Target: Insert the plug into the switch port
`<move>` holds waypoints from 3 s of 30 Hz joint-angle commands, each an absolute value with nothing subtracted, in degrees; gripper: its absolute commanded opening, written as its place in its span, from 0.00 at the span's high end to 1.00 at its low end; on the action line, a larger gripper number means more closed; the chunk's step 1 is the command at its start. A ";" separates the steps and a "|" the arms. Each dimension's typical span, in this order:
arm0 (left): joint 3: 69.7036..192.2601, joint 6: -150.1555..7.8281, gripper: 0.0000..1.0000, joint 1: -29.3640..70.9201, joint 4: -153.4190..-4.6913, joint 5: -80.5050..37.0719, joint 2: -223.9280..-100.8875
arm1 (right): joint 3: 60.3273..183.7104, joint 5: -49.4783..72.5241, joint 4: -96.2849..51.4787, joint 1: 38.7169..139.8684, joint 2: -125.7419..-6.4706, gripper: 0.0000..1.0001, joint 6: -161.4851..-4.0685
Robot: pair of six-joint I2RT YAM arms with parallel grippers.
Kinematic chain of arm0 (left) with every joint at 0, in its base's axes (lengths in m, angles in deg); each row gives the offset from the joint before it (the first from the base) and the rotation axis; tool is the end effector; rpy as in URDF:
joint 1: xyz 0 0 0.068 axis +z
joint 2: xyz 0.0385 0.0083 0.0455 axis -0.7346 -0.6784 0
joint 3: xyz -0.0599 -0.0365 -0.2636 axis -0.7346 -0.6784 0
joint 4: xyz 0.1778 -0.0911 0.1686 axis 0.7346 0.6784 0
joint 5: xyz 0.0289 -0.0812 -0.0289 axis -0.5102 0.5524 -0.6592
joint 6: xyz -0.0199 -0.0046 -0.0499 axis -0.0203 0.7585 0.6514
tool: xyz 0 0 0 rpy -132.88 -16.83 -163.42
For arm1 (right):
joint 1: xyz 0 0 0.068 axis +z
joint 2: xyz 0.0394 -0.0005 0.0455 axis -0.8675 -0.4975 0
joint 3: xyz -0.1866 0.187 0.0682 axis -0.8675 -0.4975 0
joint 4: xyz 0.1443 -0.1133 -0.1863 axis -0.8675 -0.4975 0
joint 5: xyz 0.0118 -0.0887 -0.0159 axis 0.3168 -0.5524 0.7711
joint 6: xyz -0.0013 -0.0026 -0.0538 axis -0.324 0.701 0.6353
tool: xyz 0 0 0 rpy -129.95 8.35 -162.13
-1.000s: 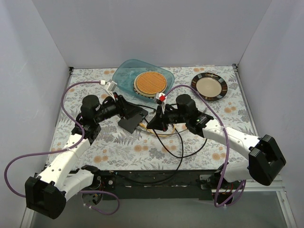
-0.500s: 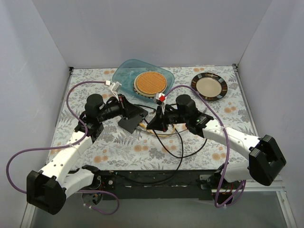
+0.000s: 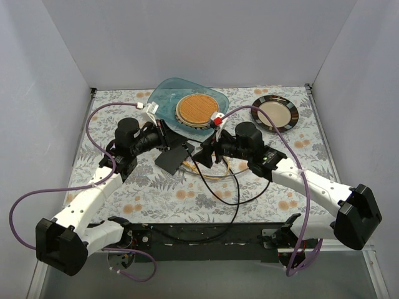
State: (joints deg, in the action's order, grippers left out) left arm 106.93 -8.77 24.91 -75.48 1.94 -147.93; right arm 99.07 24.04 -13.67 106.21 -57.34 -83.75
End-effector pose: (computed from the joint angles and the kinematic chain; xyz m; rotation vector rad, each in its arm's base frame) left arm 0.2194 -0.1105 0.3227 -0.4906 2.0803 -1.6066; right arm 0.1966 0.2216 0.3178 -0.8594 1.6584 0.9768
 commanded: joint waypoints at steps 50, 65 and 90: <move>101.44 -16.12 0.25 24.07 -85.47 15.89 -140.17 | 105.45 58.02 -10.03 100.95 -63.69 0.99 -81.06; 101.26 -15.51 0.65 23.99 -86.88 20.56 -142.72 | 103.95 57.32 -5.29 100.51 -63.60 0.99 -84.57; 109.25 -4.61 1.00 23.37 -75.05 -0.52 -143.60 | 100.01 23.06 -10.48 101.99 -47.09 0.24 -82.82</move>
State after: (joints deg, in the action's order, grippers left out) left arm 104.18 -8.68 23.51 -81.38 8.13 -143.97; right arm 102.66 34.21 -15.20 100.81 -53.06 -83.03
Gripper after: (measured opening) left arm 0.141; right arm 0.757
